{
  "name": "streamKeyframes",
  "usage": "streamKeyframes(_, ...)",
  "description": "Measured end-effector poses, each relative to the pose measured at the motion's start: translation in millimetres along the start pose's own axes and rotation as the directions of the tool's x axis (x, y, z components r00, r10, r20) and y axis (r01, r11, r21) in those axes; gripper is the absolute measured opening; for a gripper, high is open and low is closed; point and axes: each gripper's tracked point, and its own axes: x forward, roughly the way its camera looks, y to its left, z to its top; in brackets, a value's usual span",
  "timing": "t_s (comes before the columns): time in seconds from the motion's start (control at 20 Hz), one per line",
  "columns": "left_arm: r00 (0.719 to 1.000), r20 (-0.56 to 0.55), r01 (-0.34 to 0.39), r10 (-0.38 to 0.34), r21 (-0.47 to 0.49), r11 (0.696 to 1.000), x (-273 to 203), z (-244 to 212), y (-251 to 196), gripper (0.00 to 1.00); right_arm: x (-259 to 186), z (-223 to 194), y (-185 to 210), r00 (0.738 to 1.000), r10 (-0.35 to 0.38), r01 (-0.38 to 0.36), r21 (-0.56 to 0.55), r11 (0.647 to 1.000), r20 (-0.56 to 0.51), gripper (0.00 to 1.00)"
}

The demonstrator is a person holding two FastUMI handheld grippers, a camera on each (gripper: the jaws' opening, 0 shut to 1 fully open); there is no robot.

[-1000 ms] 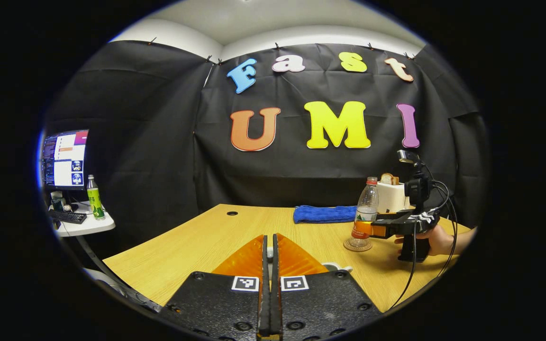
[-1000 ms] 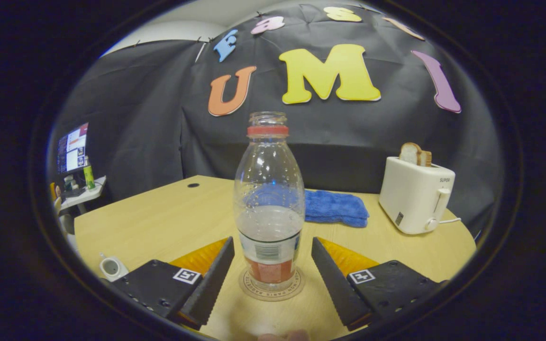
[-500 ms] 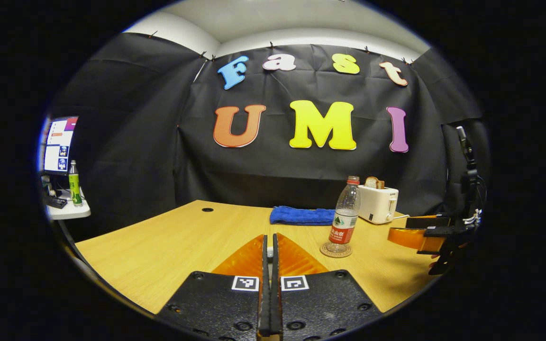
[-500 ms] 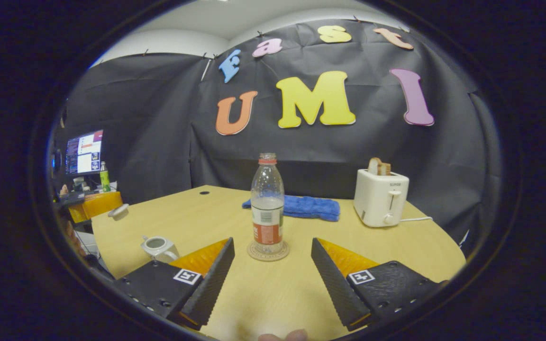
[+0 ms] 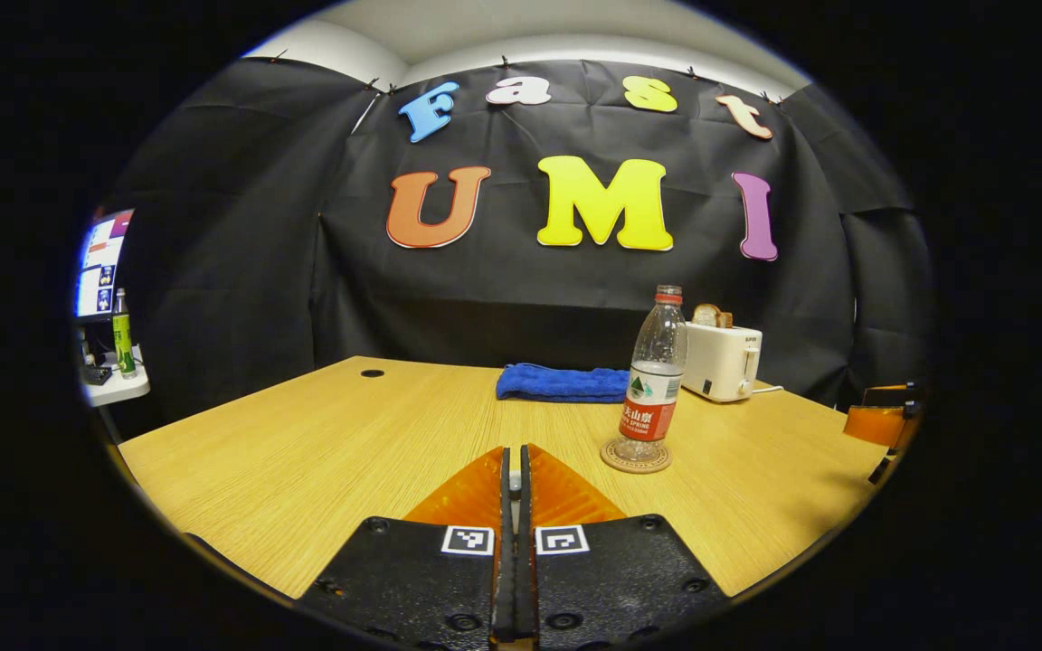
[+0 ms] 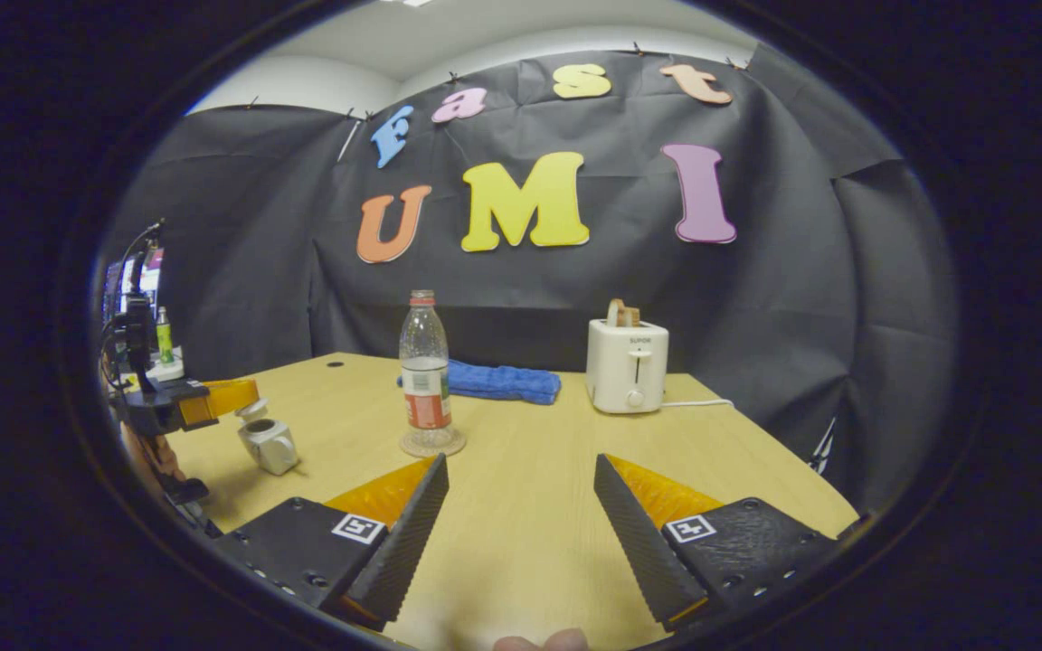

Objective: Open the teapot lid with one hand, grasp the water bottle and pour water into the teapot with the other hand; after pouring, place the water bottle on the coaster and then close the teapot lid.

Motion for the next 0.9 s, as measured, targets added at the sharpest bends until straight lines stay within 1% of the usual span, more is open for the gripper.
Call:
streamKeyframes(0.3,1.0,-0.01,0.008,-0.008,0.004,1.0,4.0,-9.0,-3.2,0.03,-3.6,-11.2,-1.8,1.0,-0.004,0.004,0.003,1.0,-0.025,0.96)
streamKeyframes(0.5,1.0,-0.016,0.005,-0.005,0.005,1.0,2.4,-10.3,-3.0,0.03,-6.6,-6.3,2.1,1.0,0.0,0.0,-0.018,1.0,-0.008,0.97)
streamKeyframes(0.55,1.0,-0.018,0.003,-0.003,0.006,1.0,2.6,-10.7,-2.7,0.03,-7.4,-4.7,3.1,1.0,0.001,-0.001,-0.021,1.0,-0.003,0.94)
streamKeyframes(0.6,1.0,-0.022,0.001,-0.001,0.006,1.0,2.1,-11.1,-1.4,0.03,-8.2,-3.4,3.9,1.0,0.003,-0.003,-0.022,1.0,0.001,0.96)
streamKeyframes(0.8,0.999,-0.046,-0.007,0.007,-0.001,1.0,3.3,-19.2,-1.7,0.03,-10.8,-5.2,5.7,1.0,0.006,-0.006,-0.013,1.0,-0.002,0.96)
streamKeyframes(0.85,0.999,-0.045,-0.014,0.014,-0.003,1.0,1.7,-17.1,-0.7,0.03,-11.7,-5.1,5.3,1.0,0.004,-0.004,-0.013,1.0,-0.001,0.95)
streamKeyframes(0.9,0.999,-0.044,-0.021,0.021,-0.007,1.0,2.8,-16.5,1.1,0.03,-13.3,-4.8,4.5,1.0,0.003,-0.003,-0.013,1.0,0.001,0.96)
